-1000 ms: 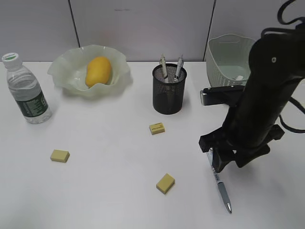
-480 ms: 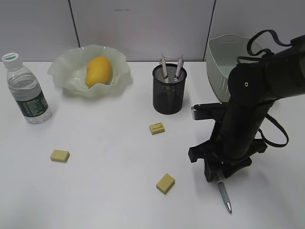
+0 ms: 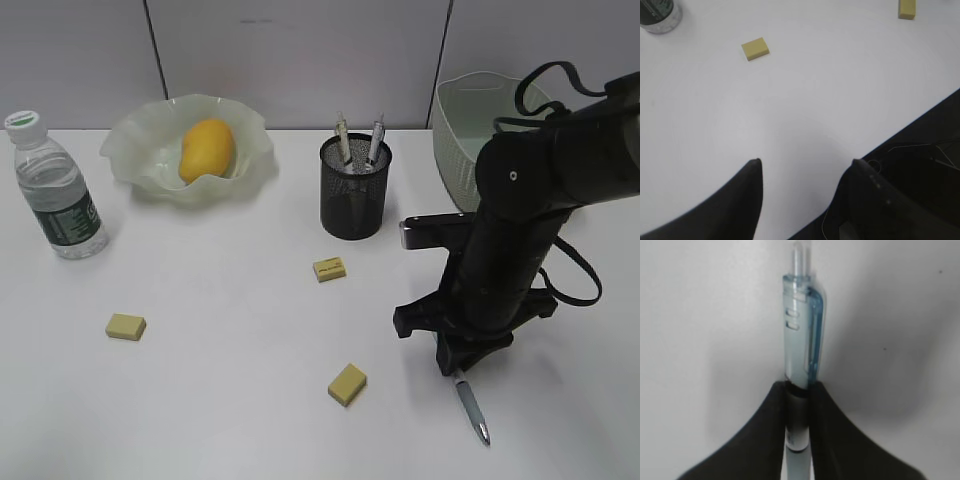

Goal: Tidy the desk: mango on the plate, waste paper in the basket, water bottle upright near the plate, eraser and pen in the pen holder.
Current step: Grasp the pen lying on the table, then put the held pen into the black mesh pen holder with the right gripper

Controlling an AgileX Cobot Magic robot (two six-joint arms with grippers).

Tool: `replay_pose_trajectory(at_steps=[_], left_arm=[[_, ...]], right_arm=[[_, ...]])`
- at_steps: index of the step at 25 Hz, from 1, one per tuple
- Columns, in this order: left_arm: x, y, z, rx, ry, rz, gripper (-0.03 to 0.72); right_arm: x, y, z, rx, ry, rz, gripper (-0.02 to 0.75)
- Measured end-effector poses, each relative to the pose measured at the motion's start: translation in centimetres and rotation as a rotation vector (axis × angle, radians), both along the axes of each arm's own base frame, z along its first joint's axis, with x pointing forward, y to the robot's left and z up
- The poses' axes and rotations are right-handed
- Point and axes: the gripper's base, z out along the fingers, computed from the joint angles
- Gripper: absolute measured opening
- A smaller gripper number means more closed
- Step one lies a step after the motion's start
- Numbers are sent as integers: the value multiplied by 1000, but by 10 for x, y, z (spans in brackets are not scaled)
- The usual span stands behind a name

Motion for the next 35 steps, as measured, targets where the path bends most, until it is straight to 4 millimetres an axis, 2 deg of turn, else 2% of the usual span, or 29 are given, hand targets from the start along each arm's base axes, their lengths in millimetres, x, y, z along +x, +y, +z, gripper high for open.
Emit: replay_pose_trajectory(at_steps=[4, 6, 9, 15, 20, 25, 35], left_arm=[[0, 0, 0, 0, 0, 0, 421], [0, 0, 0, 0, 0, 0, 421], [0, 0, 0, 0, 0, 0, 421], [0, 0, 0, 0, 0, 0, 421], [0, 0, 0, 0, 0, 0, 421], [0, 0, 0, 0, 0, 0, 421], [0, 0, 0, 0, 0, 0, 421]], right_arm=[[0, 1, 4, -8, 27, 26, 120], [0, 1, 12, -8, 37, 43, 120], [6, 5, 41, 26, -20, 53, 118], [22, 14, 115, 147, -251, 66, 118], [37, 23, 155, 248, -433, 63, 118], [52, 31, 174, 344, -611, 42, 118], [72, 37, 194, 434, -925, 49, 118]])
